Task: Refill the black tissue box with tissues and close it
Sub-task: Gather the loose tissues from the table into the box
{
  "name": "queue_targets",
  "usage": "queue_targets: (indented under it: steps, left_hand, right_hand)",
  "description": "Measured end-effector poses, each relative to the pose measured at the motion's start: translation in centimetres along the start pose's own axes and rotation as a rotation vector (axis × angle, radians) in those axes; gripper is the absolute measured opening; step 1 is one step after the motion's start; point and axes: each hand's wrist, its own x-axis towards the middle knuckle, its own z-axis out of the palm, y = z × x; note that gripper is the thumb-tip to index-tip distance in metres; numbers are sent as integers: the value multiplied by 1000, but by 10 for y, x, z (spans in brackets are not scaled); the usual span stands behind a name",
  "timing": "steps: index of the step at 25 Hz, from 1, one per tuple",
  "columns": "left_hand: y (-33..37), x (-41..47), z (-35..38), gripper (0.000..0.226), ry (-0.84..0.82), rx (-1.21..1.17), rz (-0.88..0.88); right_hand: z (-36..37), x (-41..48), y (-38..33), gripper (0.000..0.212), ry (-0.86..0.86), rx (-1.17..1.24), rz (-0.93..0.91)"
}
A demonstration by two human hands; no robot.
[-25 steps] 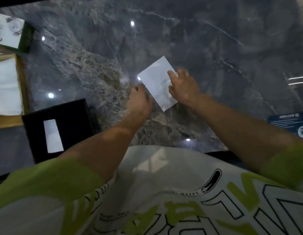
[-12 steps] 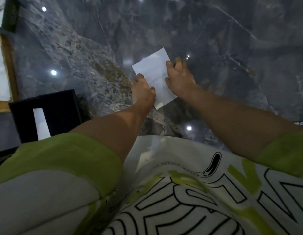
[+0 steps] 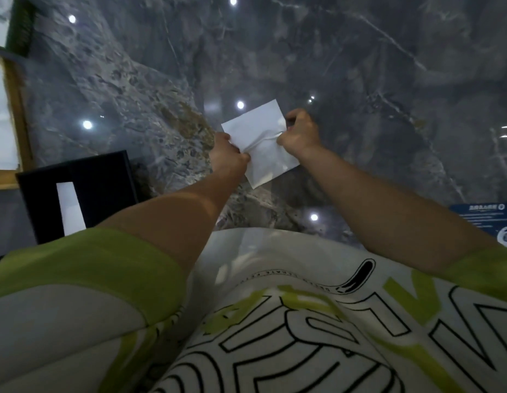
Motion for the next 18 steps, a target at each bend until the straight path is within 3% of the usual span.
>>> queue_targets:
  steps: [3,6,10,13,18]
  left_hand:
    - [-8,3,-17,61,-93,-142,-4]
    - [-16,1,-37,44,-161,-383,-37]
    - [-38,-7,-69,37,-256,-558,-59]
    - [-60,-15,-103,31,-288,-575,2]
    - [-100,-17,-174,28,-346,-704,120]
  right_hand:
    - [1,-6,-3,43,-168,198,88]
    - [3,-24,-6,35,-288,475,98]
    - [14,-50,-8,41,-379,608,89]
    - [35,-77,-19,24,-445,678,60]
    - [86,-121,-49,23,-398,636,-7]
